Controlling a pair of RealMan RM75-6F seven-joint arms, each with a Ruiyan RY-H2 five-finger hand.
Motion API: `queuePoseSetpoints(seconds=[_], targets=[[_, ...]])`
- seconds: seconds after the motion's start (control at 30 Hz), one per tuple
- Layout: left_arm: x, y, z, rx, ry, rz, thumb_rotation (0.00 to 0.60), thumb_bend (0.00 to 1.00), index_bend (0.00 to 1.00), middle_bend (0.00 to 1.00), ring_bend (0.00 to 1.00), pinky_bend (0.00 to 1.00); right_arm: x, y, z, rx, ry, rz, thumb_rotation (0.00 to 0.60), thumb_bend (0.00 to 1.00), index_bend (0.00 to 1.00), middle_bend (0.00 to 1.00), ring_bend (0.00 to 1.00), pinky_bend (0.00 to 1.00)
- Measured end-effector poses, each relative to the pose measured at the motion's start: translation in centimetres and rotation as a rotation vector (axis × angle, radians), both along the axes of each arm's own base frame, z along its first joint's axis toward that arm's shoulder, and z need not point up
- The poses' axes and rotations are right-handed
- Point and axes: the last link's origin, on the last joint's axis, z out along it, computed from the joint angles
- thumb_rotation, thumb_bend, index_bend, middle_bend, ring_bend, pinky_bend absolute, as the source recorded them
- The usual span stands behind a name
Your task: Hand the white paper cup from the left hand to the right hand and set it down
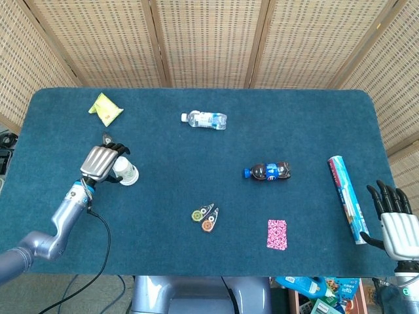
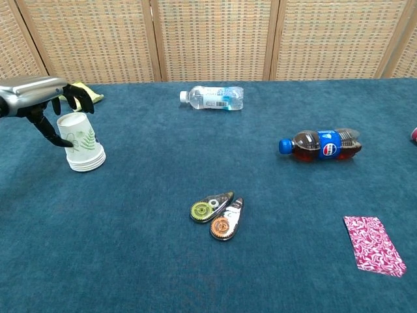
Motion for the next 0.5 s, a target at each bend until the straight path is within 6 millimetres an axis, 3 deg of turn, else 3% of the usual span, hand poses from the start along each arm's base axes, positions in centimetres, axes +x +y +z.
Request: queuePoseSetpoints(seconds=[0.23, 0.5], targets=[[0.42, -0.23, 0.00, -0.007, 0.006, -0.006, 0.600, 0.12, 0.51, 0.50, 0.46, 0.55, -0.07, -0.04, 0.00, 0.003, -0.005, -0.006, 0.600, 0.00, 0.00, 0.00, 0.00, 0.00], [0.79, -0.38, 0.65, 0.008, -0.012, -0.008, 0.600, 0.12, 0.53, 0.51, 0.48, 0.55, -0.05, -0.01, -0.02, 0.007, -0.006, -0.006, 0.600, 0.00, 0.00, 0.00, 0.00, 0.00]])
